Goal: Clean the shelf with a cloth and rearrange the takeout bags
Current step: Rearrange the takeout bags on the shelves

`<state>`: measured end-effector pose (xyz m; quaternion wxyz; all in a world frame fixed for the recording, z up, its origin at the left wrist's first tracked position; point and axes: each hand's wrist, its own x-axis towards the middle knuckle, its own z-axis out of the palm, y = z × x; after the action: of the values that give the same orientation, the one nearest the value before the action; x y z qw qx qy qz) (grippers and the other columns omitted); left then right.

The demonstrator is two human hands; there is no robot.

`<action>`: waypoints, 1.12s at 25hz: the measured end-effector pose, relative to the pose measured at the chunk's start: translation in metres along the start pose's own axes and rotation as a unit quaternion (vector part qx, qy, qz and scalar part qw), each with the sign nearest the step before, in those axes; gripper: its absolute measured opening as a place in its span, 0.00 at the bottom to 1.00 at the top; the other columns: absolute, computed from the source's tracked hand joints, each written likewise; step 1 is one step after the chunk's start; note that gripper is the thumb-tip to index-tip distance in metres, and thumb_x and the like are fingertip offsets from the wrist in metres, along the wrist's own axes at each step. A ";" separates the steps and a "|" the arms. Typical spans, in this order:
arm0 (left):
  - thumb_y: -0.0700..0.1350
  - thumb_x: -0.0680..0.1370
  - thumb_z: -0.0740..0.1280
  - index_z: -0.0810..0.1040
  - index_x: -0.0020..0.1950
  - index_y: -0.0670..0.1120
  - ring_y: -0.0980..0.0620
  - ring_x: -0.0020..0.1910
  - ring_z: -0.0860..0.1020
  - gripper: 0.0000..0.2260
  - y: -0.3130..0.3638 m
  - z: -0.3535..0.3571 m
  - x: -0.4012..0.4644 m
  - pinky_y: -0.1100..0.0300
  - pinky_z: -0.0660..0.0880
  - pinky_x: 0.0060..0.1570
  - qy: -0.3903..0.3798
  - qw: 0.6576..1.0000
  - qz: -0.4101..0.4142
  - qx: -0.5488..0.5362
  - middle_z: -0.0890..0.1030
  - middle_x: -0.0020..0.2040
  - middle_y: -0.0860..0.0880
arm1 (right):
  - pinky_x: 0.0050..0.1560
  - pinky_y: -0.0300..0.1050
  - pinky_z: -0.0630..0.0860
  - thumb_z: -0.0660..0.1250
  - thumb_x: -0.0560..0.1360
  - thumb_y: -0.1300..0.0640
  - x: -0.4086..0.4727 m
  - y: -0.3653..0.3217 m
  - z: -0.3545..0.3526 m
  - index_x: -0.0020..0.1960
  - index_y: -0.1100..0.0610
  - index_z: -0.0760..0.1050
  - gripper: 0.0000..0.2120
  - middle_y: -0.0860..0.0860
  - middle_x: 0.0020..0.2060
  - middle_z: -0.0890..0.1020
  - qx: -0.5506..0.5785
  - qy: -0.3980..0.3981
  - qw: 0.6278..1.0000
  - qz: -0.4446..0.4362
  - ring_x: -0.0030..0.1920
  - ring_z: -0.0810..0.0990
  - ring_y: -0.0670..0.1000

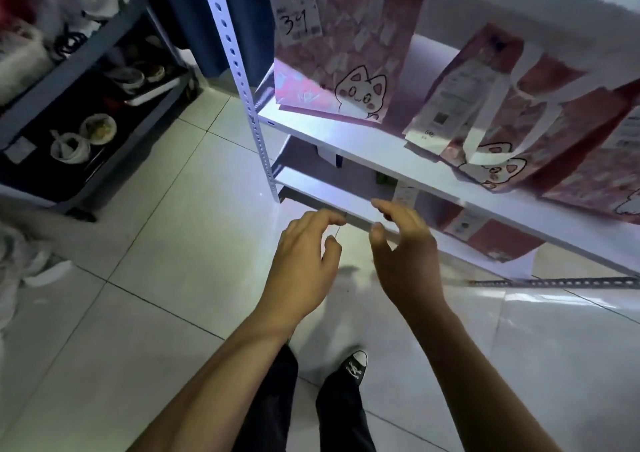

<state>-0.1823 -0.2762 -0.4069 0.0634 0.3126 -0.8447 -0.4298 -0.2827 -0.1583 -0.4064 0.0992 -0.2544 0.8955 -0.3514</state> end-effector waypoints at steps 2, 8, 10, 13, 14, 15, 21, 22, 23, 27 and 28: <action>0.42 0.80 0.60 0.75 0.62 0.56 0.56 0.62 0.71 0.13 -0.034 0.009 0.010 0.68 0.65 0.59 -0.018 1.000 -0.008 0.009 0.77 0.62 0.58 | 0.66 0.52 0.76 0.68 0.80 0.58 0.002 0.013 0.036 0.66 0.52 0.77 0.16 0.50 0.63 0.82 0.009 -0.008 0.999 0.042 0.63 0.79 0.51; 0.40 0.79 0.62 0.75 0.62 0.54 0.57 0.60 0.73 0.14 -0.132 0.057 0.052 0.68 0.65 0.57 -0.056 0.998 -0.023 0.006 0.79 0.60 0.57 | 0.63 0.44 0.75 0.68 0.79 0.56 0.024 0.076 0.132 0.65 0.44 0.77 0.16 0.40 0.60 0.80 0.032 -0.021 0.993 0.109 0.60 0.78 0.43; 0.41 0.79 0.61 0.75 0.62 0.55 0.58 0.60 0.73 0.15 -0.165 0.079 0.072 0.68 0.65 0.58 -0.056 0.998 -0.037 0.007 0.78 0.60 0.59 | 0.63 0.44 0.76 0.68 0.79 0.57 0.041 0.105 0.167 0.65 0.47 0.78 0.15 0.43 0.59 0.81 0.036 -0.023 0.992 0.116 0.58 0.79 0.43; 0.39 0.78 0.62 0.75 0.63 0.53 0.55 0.61 0.75 0.15 -0.212 0.121 0.113 0.60 0.70 0.63 -0.055 0.998 -0.034 -0.015 0.79 0.61 0.57 | 0.63 0.45 0.76 0.67 0.79 0.58 0.075 0.151 0.220 0.65 0.49 0.78 0.15 0.43 0.58 0.81 0.041 -0.029 0.992 0.117 0.57 0.79 0.43; 0.38 0.78 0.62 0.75 0.63 0.51 0.54 0.61 0.76 0.16 -0.226 0.135 0.129 0.58 0.71 0.63 -0.056 0.998 -0.032 -0.023 0.79 0.60 0.56 | 0.64 0.45 0.76 0.67 0.79 0.58 0.087 0.165 0.236 0.65 0.49 0.78 0.16 0.44 0.58 0.82 0.043 -0.026 0.992 0.118 0.58 0.80 0.44; 0.37 0.78 0.62 0.75 0.63 0.50 0.54 0.60 0.76 0.16 -0.238 0.148 0.144 0.58 0.71 0.62 -0.054 0.998 -0.031 -0.029 0.80 0.60 0.55 | 0.64 0.45 0.75 0.66 0.79 0.58 0.099 0.178 0.249 0.65 0.49 0.78 0.16 0.45 0.59 0.82 0.050 -0.020 0.991 0.121 0.58 0.80 0.44; 0.37 0.79 0.63 0.71 0.69 0.47 0.55 0.55 0.78 0.19 -0.290 0.204 0.258 0.66 0.71 0.52 -0.027 0.996 -0.032 -0.075 0.79 0.60 0.50 | 0.63 0.48 0.77 0.67 0.79 0.60 0.184 0.239 0.304 0.66 0.53 0.78 0.16 0.51 0.60 0.83 0.070 0.029 0.989 0.126 0.58 0.82 0.49; 0.38 0.79 0.63 0.69 0.71 0.48 0.55 0.54 0.78 0.20 -0.292 0.205 0.280 0.66 0.71 0.51 -0.029 0.995 -0.042 -0.083 0.77 0.62 0.50 | 0.63 0.48 0.77 0.66 0.79 0.61 0.197 0.242 0.309 0.67 0.55 0.77 0.17 0.52 0.61 0.83 0.074 0.033 0.990 0.119 0.58 0.82 0.49; 0.39 0.80 0.62 0.68 0.72 0.48 0.55 0.53 0.78 0.20 -0.294 0.204 0.302 0.65 0.71 0.49 -0.027 0.994 -0.061 -0.087 0.76 0.64 0.49 | 0.63 0.46 0.77 0.66 0.79 0.62 0.208 0.244 0.311 0.69 0.56 0.76 0.18 0.53 0.62 0.82 0.081 0.035 0.990 0.113 0.59 0.81 0.49; 0.40 0.81 0.61 0.62 0.78 0.42 0.43 0.71 0.71 0.24 -0.284 0.190 0.390 0.57 0.66 0.68 0.017 0.993 -0.115 -0.034 0.70 0.74 0.41 | 0.52 0.22 0.69 0.65 0.81 0.60 0.246 0.238 0.314 0.74 0.54 0.70 0.22 0.50 0.67 0.78 0.121 0.038 0.984 0.125 0.57 0.75 0.41; 0.39 0.82 0.60 0.57 0.79 0.42 0.44 0.75 0.66 0.26 -0.279 0.187 0.405 0.57 0.61 0.72 0.011 0.994 -0.102 -0.030 0.66 0.77 0.41 | 0.50 0.21 0.68 0.65 0.81 0.59 0.253 0.236 0.314 0.75 0.52 0.68 0.23 0.49 0.68 0.76 0.136 0.039 0.981 0.133 0.57 0.74 0.40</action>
<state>-0.4433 -0.5053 -0.8027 0.0374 0.3997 -0.7946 -0.4554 -0.4774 -0.3262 -0.7973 0.1440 -0.1035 0.8684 -0.4631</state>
